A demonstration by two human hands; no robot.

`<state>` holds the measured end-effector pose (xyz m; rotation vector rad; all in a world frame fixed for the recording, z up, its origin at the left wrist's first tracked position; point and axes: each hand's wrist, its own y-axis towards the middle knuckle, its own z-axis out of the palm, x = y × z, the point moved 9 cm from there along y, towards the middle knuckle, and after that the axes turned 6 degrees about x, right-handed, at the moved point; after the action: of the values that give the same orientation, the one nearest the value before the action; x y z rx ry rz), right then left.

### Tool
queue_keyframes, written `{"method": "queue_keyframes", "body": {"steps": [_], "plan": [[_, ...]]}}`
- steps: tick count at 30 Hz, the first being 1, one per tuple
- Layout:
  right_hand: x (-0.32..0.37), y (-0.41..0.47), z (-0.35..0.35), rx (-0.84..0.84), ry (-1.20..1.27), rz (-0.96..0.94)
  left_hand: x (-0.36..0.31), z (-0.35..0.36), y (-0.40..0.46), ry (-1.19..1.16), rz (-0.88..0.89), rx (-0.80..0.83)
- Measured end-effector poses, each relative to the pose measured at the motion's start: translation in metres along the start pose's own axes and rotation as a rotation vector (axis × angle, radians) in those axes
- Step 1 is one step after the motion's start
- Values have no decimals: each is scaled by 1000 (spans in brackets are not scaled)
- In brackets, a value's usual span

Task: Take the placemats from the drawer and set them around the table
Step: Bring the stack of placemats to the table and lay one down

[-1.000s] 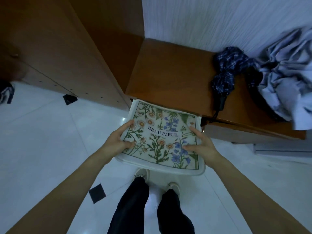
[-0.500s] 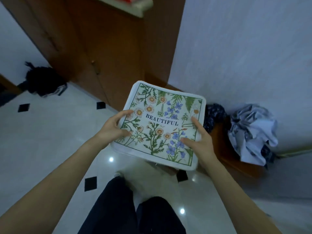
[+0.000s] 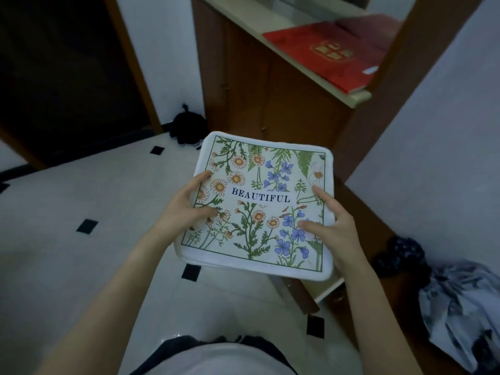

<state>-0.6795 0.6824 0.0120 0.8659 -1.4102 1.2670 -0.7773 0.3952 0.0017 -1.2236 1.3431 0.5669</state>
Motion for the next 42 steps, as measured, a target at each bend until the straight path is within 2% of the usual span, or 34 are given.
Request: {"method": "queue_keyframes", "body": {"steps": [8,12,16,21,30,39,42], "plan": [[-10,-13,173,289,-121,67,73,-136,-133,-153,-54,-291],[-22,-33,289,481,-223,68,120,-214,-220,-229,-103,-462],[-34,-61,409,647,-216,101,159,-291,-316,-261,-121,-688],[-45,-102,553,893,-271,102,197,-359,-429,-281,-163,-944],[-67,-158,758,1315,-426,86,257,-411,-558,-383,-284,-1380],[-98,-200,923,1727,-505,42,285,-433,-616,-496,-375,-1815],[-109,-216,958,1806,-529,63,290,-436,-629,-518,-430,-1875]]}}
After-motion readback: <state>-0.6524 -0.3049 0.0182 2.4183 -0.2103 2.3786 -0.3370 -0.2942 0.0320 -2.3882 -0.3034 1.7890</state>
